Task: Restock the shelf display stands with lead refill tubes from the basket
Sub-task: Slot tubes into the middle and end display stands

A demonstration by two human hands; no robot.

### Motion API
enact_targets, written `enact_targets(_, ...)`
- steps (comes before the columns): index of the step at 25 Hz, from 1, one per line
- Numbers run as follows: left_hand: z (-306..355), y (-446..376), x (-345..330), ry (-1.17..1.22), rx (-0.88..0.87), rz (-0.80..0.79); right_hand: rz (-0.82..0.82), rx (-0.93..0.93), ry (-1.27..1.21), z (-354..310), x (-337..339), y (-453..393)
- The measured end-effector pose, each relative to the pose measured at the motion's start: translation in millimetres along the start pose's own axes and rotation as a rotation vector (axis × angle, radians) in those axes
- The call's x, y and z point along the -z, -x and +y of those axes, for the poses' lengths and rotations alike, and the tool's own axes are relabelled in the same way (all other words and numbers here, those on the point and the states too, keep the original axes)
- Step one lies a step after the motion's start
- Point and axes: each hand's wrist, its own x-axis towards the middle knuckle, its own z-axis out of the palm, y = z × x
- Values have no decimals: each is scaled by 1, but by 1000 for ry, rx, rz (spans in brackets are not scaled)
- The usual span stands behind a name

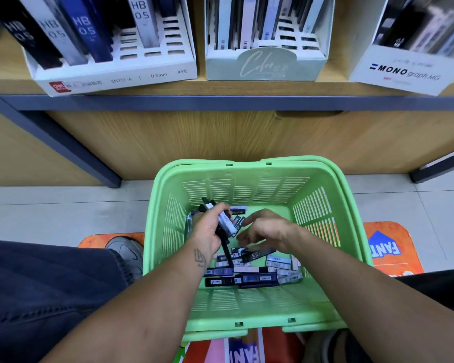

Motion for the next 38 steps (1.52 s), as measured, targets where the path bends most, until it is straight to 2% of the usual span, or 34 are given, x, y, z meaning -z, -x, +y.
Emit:
enact_targets(2, 2, 0, -7, 64, -37, 81, -270, -54, 179, 9, -6, 9)
enact_targets(4, 5, 1, -13, 92, -108, 158, -337, -12, 232, 14, -11, 11)
enact_targets(6, 8, 5, -11, 77, -132, 163, -324, 37, 398, 11, -3, 16)
enact_targets(8, 13, 16, -3, -4, -65, 100, -299, 39, 618, 6, 19, 28)
enact_targets(9, 16, 23, 1, -67, -23, 57, -295, 19, 646, 2, 33, 34)
enact_targets(11, 24, 38, 4, -182, 21, -29, -255, 11, 542, -9, 58, 49)
enact_targets(13, 38, 56, -2, -246, 30, -124, -181, 78, 464, -27, 76, 62)
enact_targets(17, 76, 97, -20, -449, -28, -244, -111, 276, 460, -74, 88, 93)
enact_targets(20, 111, 137, -37, -697, -99, -283, -122, 452, 504, -114, 92, 133)
enact_targets(22, 136, 169, -47, -771, -158, -293, -114, 588, 498, -139, 87, 160)
enact_targets(28, 208, 269, -54, -811, -347, -318, 190, 919, 613, -208, 42, 226)
enact_targets(30, 236, 294, -49, -727, -446, -318, 263, 1026, 614, -235, 23, 243)
enact_targets(33, 274, 311, -40, -523, -553, -299, 468, 1196, 630, -274, -3, 253)
enact_targets(38, 310, 309, -22, -267, -595, -269, 639, 1317, 671, -326, -46, 237)
